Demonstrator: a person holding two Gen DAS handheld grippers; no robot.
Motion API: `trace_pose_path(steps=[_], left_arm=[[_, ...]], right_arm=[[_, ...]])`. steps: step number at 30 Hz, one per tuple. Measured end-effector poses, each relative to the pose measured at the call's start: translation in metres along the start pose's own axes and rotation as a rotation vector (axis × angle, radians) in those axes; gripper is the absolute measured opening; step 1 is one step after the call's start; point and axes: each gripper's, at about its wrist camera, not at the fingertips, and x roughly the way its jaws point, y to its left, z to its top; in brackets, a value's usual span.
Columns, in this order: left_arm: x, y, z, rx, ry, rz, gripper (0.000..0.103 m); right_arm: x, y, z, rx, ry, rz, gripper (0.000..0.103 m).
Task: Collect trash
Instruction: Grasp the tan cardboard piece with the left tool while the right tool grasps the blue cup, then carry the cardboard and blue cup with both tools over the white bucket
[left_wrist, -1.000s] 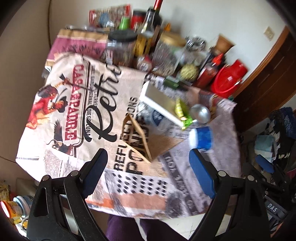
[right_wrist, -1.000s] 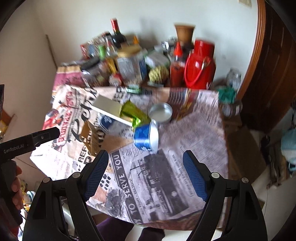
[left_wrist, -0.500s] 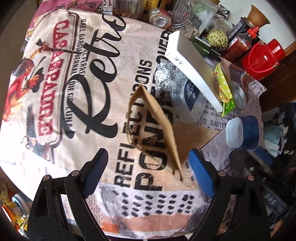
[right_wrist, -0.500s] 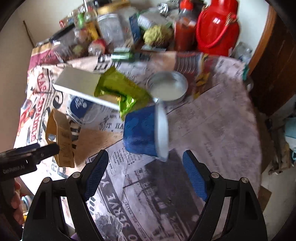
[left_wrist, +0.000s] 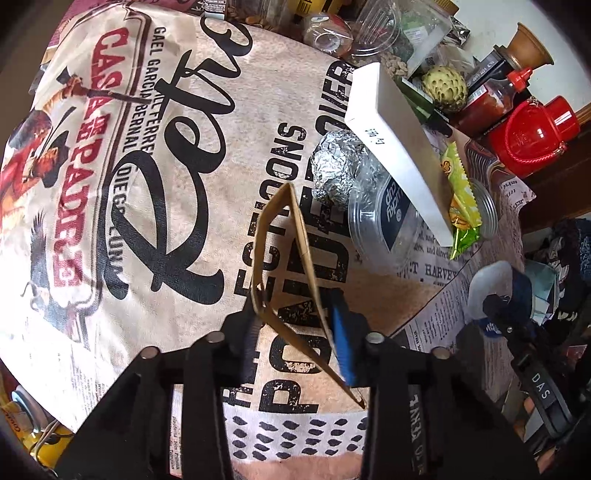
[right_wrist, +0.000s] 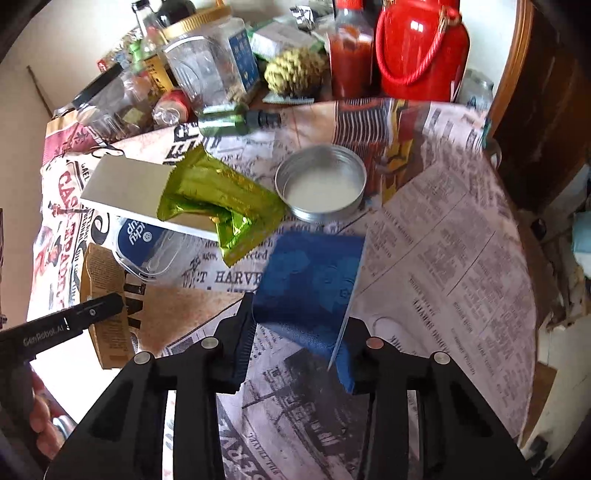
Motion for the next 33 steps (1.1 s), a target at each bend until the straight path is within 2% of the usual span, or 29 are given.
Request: trace_pose_path(steps=[2,5,12,15,18,26,33], left_arm=[[-0.006,0.002,-0.001,0.001,-0.003,0.002,0.014],[-0.024,-0.002,-0.006,0.02,-0.048,0.022,0.013],[-0.081,-0.019,-0.019,0.051,-0.17,0.032,0.012],[-0.104,-0.038,-0.028,0.065,-0.228,0.032,0.012],[-0.127,-0.059,-0.041,0.065,-0.281,-0.005,0.012],[-0.197,-0.097,-0.098,0.115,-0.458,-0.004,0.012],[-0.247,-0.116,-0.148,0.163,-0.548,-0.047,0.012]], right_arm=[[-0.007,-0.003,0.0,-0.011,-0.006,-0.002,0.025],[-0.019,-0.009,-0.002,-0.009,-0.022,0.019,0.025],[-0.061,-0.023,-0.007,-0.021,-0.097,0.064,0.025],[-0.083,-0.027,-0.009,-0.036,-0.14,0.078,0.025],[-0.112,-0.033,-0.016,-0.054,-0.19,0.094,0.025],[-0.181,-0.045,-0.039,-0.129,-0.33,0.106,0.025],[-0.239,-0.043,-0.062,-0.18,-0.433,0.118,0.025]])
